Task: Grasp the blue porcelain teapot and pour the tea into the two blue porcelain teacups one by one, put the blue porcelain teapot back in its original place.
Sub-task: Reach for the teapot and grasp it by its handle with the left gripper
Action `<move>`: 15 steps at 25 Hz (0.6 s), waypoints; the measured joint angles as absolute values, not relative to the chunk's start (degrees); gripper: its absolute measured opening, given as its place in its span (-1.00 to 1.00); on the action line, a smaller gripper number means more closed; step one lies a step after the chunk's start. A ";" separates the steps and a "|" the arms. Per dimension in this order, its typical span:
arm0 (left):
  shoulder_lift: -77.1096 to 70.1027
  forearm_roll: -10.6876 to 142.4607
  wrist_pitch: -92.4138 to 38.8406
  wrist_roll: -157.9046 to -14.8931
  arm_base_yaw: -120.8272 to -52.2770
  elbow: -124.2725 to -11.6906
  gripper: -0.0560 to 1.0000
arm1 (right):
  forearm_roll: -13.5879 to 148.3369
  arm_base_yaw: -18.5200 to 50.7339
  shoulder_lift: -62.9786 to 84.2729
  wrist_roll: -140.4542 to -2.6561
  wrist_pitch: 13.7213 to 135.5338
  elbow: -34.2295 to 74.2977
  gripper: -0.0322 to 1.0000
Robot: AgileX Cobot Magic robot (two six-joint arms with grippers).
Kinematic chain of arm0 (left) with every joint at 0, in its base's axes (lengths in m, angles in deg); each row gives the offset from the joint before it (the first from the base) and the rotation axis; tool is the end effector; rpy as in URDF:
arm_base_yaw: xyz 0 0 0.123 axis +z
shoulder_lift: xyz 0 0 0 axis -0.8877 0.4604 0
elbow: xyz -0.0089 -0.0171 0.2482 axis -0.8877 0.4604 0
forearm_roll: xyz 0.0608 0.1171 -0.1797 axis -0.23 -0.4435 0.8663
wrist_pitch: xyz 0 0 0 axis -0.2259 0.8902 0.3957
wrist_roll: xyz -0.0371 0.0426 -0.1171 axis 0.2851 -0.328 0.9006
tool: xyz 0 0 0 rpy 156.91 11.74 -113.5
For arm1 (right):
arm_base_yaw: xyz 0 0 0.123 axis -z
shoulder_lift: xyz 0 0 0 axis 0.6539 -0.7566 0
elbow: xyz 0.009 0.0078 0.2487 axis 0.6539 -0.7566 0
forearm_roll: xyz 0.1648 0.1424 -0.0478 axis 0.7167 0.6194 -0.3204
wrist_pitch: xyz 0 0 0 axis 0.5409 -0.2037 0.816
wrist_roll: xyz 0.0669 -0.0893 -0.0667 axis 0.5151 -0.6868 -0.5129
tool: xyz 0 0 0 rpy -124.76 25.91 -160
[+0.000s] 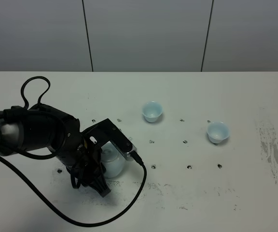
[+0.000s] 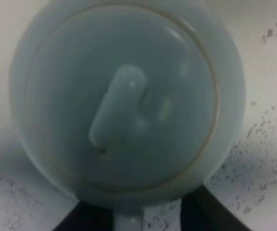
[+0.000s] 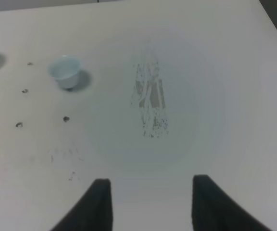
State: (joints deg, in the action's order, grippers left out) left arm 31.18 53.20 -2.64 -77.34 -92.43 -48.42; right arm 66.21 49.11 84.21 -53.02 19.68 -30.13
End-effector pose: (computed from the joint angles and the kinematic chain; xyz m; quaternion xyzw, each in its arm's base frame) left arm 0.2892 -0.1670 0.0900 0.4491 0.8778 -0.0114 0.1662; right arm 0.0354 0.0087 0.2464 0.0247 0.8586 0.0023 0.5121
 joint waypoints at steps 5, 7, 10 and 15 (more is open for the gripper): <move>31.18 53.41 -2.72 -77.27 -92.43 -48.46 -0.70 | 66.21 49.11 84.21 -53.02 19.68 -30.13 -0.17; 31.18 53.41 -2.72 -77.27 -92.43 -48.46 -0.70 | 66.21 49.11 84.21 -53.02 19.68 -30.13 -0.17; 31.18 53.41 -2.76 -77.27 -92.43 -48.46 -0.70 | 66.21 49.11 84.21 -53.02 19.68 -30.13 -0.17; 30.30 53.41 -2.90 -77.27 -92.43 -48.46 -0.70 | 66.21 49.11 84.21 -53.02 19.73 -30.13 -0.17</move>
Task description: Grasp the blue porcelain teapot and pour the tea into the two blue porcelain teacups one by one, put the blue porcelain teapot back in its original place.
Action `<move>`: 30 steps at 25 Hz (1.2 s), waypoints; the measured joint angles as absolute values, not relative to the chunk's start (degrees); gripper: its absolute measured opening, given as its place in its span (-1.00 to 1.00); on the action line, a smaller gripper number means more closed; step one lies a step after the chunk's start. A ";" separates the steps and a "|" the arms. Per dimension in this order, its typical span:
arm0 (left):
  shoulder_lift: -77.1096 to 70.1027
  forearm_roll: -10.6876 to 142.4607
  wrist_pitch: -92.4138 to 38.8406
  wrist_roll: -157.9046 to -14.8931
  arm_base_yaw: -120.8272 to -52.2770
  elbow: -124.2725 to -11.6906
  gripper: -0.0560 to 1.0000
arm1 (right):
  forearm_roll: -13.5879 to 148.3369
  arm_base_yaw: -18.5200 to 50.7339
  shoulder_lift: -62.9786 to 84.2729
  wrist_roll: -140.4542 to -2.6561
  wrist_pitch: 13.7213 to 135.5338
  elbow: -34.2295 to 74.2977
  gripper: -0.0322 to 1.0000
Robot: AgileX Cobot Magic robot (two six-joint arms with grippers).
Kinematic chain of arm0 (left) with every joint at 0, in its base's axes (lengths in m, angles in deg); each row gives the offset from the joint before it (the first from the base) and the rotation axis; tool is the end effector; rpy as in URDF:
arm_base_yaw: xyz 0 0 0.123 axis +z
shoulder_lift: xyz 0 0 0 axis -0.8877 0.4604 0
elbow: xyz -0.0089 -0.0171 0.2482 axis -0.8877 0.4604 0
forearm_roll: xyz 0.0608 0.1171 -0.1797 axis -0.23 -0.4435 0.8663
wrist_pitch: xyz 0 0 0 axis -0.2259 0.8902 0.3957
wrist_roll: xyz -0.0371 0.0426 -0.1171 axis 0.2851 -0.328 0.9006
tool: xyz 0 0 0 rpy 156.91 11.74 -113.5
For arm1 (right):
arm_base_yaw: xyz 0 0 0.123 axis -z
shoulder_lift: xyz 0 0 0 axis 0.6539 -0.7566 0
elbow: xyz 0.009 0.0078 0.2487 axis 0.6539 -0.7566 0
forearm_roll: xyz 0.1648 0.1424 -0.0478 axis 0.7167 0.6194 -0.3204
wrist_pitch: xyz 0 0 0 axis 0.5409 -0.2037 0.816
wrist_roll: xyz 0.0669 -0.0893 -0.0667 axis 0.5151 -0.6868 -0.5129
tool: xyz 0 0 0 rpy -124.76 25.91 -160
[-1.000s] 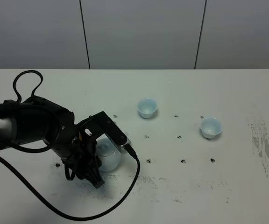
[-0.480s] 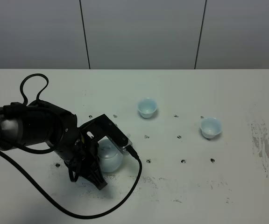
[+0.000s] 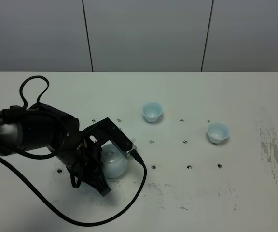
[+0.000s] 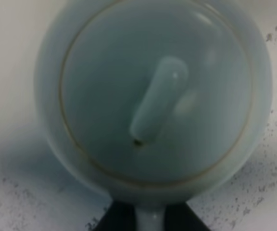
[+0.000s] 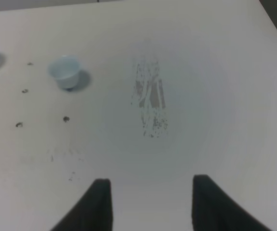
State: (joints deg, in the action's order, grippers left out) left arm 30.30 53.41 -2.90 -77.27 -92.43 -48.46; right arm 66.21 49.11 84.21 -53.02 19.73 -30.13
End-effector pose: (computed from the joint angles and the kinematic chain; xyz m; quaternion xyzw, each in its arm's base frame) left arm 0.2901 -0.1678 0.0955 0.4465 0.8771 -0.0131 0.1763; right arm 0.0354 0.0087 0.2465 0.0247 0.8583 0.0022 0.5125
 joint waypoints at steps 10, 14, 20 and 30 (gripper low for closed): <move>25.97 53.35 -6.76 -77.27 -92.54 -48.53 -0.70 | 66.21 49.11 84.21 -53.02 19.69 -30.13 -0.17; 25.39 53.25 -6.63 -77.70 -94.05 -52.11 -0.70 | 66.21 49.11 84.21 -53.02 19.68 -30.13 -0.17; 29.02 53.18 -1.92 -83.59 -97.07 -66.96 -0.70 | 66.21 49.11 84.21 -53.02 19.68 -30.13 -0.17; 52.13 53.25 15.48 -102.21 -98.08 -104.55 -0.70 | 66.21 49.11 84.21 -53.02 19.73 -30.13 -0.17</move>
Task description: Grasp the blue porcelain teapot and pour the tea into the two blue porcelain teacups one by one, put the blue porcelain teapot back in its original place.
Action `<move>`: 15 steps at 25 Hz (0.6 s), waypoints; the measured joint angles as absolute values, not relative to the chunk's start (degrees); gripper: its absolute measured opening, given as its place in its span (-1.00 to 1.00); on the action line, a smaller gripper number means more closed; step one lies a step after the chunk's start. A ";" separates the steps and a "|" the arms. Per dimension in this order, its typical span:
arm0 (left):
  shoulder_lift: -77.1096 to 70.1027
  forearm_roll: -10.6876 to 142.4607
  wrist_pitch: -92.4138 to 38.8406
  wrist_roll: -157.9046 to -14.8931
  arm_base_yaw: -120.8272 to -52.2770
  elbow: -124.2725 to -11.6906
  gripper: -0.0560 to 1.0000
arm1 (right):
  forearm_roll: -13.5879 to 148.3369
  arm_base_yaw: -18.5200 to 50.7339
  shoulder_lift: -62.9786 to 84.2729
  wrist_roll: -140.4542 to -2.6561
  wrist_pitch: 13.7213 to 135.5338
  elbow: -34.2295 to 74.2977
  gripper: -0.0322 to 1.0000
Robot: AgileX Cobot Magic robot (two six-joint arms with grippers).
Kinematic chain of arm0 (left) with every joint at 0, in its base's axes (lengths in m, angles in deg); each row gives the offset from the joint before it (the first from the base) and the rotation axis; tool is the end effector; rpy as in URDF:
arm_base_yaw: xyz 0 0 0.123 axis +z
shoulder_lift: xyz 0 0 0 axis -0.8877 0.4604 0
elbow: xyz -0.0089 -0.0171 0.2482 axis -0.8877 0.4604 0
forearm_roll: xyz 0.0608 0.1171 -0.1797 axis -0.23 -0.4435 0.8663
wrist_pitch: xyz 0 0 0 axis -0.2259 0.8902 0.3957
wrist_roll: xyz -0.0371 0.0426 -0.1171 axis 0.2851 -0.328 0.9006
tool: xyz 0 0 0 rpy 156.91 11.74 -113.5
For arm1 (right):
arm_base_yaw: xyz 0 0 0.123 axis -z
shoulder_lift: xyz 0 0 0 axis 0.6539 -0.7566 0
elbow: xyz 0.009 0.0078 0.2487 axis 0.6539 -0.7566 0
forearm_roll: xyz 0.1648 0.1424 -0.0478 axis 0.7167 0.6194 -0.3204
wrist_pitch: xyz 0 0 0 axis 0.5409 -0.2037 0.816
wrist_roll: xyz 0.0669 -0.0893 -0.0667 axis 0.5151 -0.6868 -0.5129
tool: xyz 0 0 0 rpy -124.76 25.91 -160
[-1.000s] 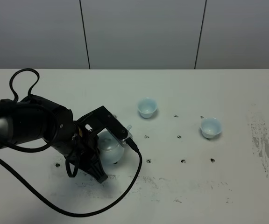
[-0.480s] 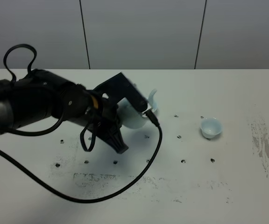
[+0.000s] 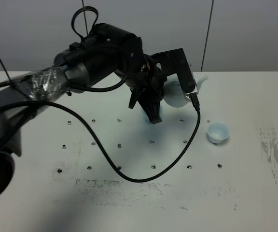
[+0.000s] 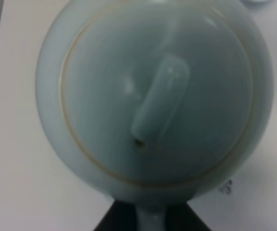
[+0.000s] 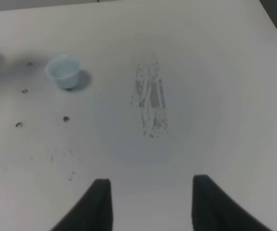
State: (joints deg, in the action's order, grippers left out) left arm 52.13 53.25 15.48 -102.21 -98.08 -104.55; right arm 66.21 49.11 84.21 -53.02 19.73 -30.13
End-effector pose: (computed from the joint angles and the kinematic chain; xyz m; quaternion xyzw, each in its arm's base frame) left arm 0.3930 -0.2821 0.1807 0.6419 0.7008 0.0321 0.3094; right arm 0.0354 0.0087 0.2465 0.0247 0.8583 0.0022 0.5125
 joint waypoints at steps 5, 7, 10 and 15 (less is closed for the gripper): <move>59.13 58.36 18.99 -121.15 -98.08 -114.04 -0.70 | 66.21 49.11 84.21 -53.02 19.73 -30.13 -0.17; 60.03 60.97 20.48 -127.52 -98.08 -114.27 -0.70 | 66.21 49.11 84.21 -53.02 19.73 -30.13 -0.17; 60.56 61.85 20.36 -131.64 -98.13 -114.39 -0.70 | 66.21 49.11 84.21 -53.02 19.73 -30.13 -0.17; 60.77 60.59 14.22 -132.40 -98.07 -114.64 -0.70 | 66.21 49.11 84.21 -53.02 19.73 -30.13 -0.17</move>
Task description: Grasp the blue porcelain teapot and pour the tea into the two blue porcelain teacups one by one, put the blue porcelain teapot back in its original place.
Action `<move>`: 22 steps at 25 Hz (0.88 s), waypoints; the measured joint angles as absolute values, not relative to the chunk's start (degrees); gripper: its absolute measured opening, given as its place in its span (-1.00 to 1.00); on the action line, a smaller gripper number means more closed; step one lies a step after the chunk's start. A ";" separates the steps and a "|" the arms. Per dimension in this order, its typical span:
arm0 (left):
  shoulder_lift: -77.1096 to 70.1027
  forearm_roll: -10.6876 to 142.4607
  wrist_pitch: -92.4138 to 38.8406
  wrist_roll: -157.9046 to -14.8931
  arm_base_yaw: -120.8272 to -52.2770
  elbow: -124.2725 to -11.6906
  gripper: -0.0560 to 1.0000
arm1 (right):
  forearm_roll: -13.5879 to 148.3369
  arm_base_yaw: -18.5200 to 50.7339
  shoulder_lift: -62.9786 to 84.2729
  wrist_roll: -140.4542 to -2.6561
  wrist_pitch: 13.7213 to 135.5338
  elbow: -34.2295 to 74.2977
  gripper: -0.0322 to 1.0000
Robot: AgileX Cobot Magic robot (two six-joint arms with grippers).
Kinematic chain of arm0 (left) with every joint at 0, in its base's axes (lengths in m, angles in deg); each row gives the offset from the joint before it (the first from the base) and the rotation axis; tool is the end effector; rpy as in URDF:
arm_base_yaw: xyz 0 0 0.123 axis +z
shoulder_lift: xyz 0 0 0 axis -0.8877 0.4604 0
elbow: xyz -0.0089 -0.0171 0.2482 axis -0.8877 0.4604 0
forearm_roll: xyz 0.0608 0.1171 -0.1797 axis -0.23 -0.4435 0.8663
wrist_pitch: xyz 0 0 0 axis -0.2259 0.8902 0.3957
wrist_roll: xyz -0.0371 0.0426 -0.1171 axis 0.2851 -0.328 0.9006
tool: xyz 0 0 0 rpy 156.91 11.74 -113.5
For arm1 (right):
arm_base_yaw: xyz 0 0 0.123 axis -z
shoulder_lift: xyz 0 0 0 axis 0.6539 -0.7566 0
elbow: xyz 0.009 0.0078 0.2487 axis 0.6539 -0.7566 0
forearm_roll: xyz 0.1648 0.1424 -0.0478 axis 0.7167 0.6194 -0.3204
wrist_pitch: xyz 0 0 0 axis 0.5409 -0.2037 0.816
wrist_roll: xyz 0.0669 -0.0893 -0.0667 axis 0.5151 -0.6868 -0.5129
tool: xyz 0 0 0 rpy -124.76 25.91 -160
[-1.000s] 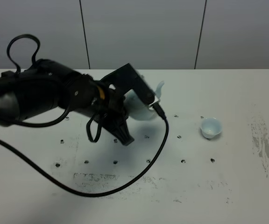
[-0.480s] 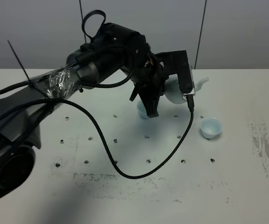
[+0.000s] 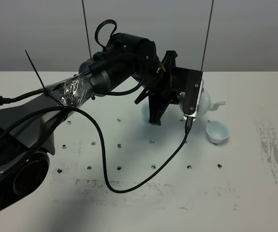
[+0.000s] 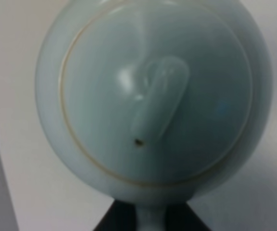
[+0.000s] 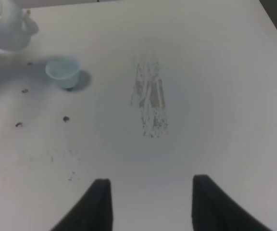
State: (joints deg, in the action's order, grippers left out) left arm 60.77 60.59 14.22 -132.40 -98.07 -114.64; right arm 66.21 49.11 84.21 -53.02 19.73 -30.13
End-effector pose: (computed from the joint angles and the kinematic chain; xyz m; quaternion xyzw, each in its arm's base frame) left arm 0.4092 -0.3079 0.1614 0.7790 0.5276 0.0664 0.3321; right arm 0.0354 0.0087 0.2465 0.0247 0.8583 0.0022 0.5125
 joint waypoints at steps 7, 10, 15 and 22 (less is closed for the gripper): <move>61.10 53.12 10.80 -132.89 -98.07 -114.64 -0.70 | 66.21 49.11 84.21 -53.02 19.73 -30.13 -0.17; 62.05 51.32 9.62 -133.03 -97.96 -114.68 -0.70 | 66.21 49.11 84.21 -53.02 19.73 -30.13 -0.17; 63.60 50.55 9.10 -137.37 -97.65 -114.68 -0.70 | 66.21 49.11 84.21 -53.02 19.73 -30.13 -0.17; 63.84 46.20 6.57 -141.31 -97.65 -114.68 -0.70 | 66.21 49.11 84.21 -53.02 19.73 -30.13 -0.17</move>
State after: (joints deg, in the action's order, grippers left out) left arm 63.84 46.20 6.57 -141.31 -97.65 -114.68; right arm 66.21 49.11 84.21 -53.02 19.73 -30.13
